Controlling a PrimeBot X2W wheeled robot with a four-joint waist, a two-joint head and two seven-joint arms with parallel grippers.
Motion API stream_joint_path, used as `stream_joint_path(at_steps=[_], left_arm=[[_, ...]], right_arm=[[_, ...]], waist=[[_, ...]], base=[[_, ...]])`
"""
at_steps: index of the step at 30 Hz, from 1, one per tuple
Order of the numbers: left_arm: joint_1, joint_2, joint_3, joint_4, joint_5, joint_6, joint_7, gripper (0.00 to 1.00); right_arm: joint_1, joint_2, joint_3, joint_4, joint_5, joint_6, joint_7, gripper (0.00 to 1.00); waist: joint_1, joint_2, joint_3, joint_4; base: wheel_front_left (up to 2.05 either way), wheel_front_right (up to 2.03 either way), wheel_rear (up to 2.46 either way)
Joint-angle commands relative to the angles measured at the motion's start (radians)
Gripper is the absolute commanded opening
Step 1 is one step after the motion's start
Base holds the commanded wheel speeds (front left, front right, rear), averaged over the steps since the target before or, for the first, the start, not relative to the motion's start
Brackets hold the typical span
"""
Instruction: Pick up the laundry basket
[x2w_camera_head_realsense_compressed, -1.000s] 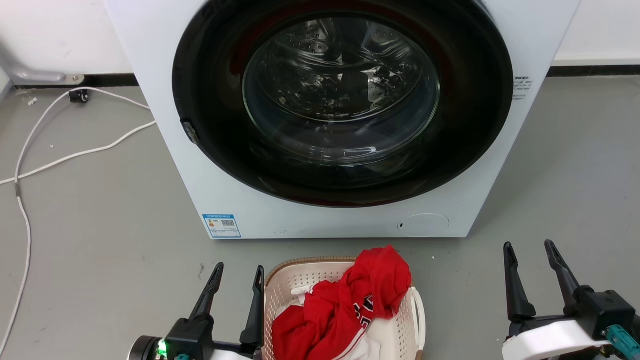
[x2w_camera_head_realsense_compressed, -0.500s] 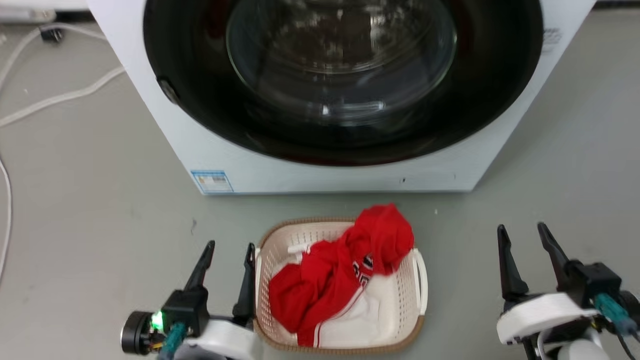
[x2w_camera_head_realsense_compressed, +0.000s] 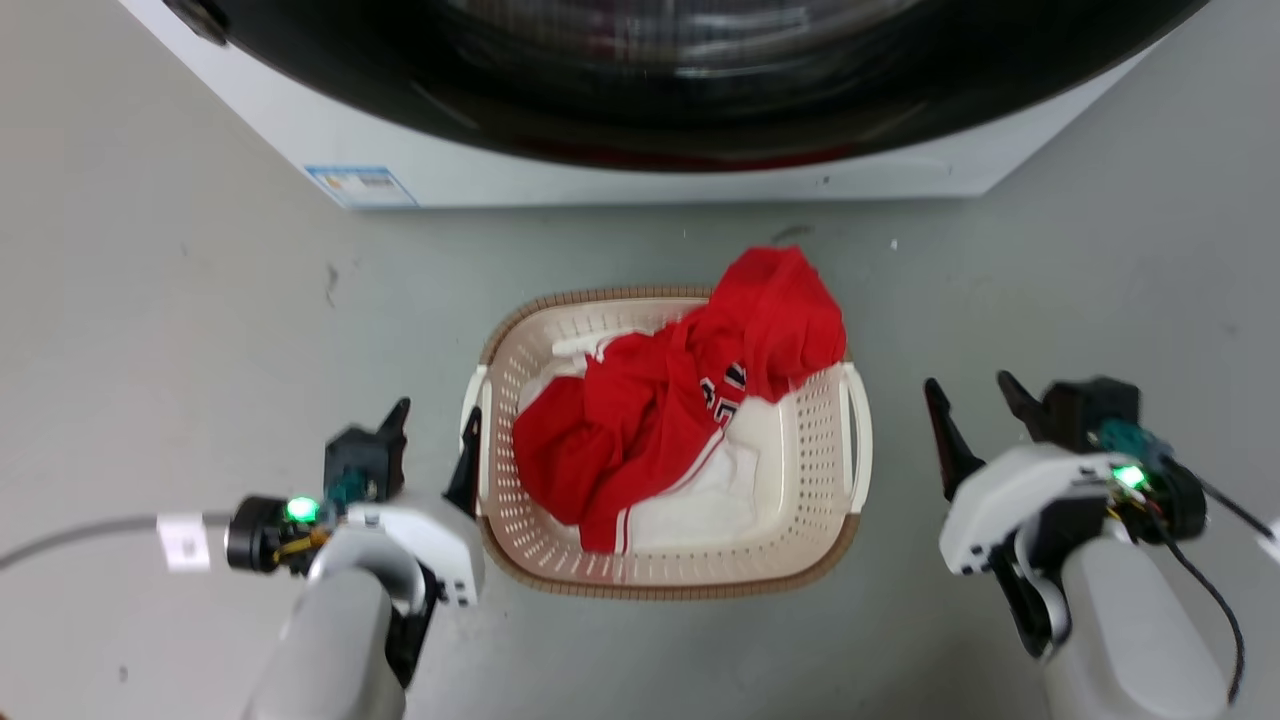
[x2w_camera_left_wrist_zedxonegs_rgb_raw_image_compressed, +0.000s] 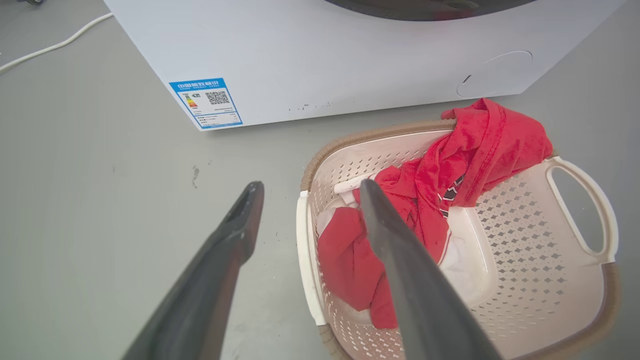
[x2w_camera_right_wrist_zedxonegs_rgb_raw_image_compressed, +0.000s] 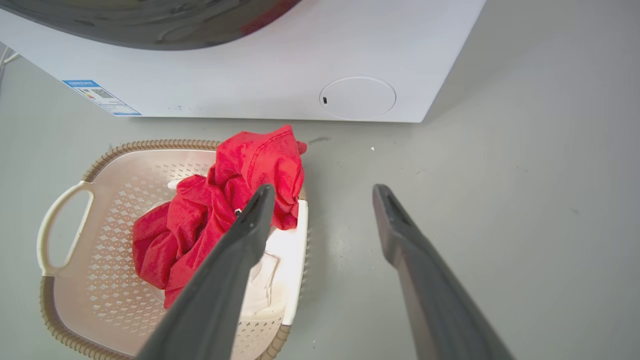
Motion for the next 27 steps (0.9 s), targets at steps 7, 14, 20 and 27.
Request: stream_joint_path(at_steps=[7,14,20,27], left_arm=[[-0.213,0.040,-0.061,0.240,-0.001,-0.034,0.097,1.00],[-0.346,0.042,-0.188,0.387,-0.089,-0.042,0.208,1.00],[-0.417,0.072,-0.315,0.414,-0.222,-0.043,0.289,1.00],[-0.470,0.114,-0.467,0.400,-0.329,-0.043,0.341,1.00]], right_arm=[[-0.181,0.000,0.066,0.213,0.070,0.000,0.109,1.00],[-0.323,0.000,0.107,0.403,0.080,0.000,0.161,1.00],[-0.421,0.000,0.148,0.519,0.148,0.000,0.185,1.00],[-0.515,0.000,0.209,0.625,0.220,0.000,0.203,1.00]], waist=[[-0.0002,0.0000,0.135,0.001],[-0.0002,0.0000,0.199,0.007],[-0.0002,0.0000,0.246,0.012],[-0.0002,0.0000,0.294,0.019]], base=[[0.00,0.00,0.00],[0.00,0.00,0.00],[0.00,0.00,0.00],[0.00,0.00,0.00]])
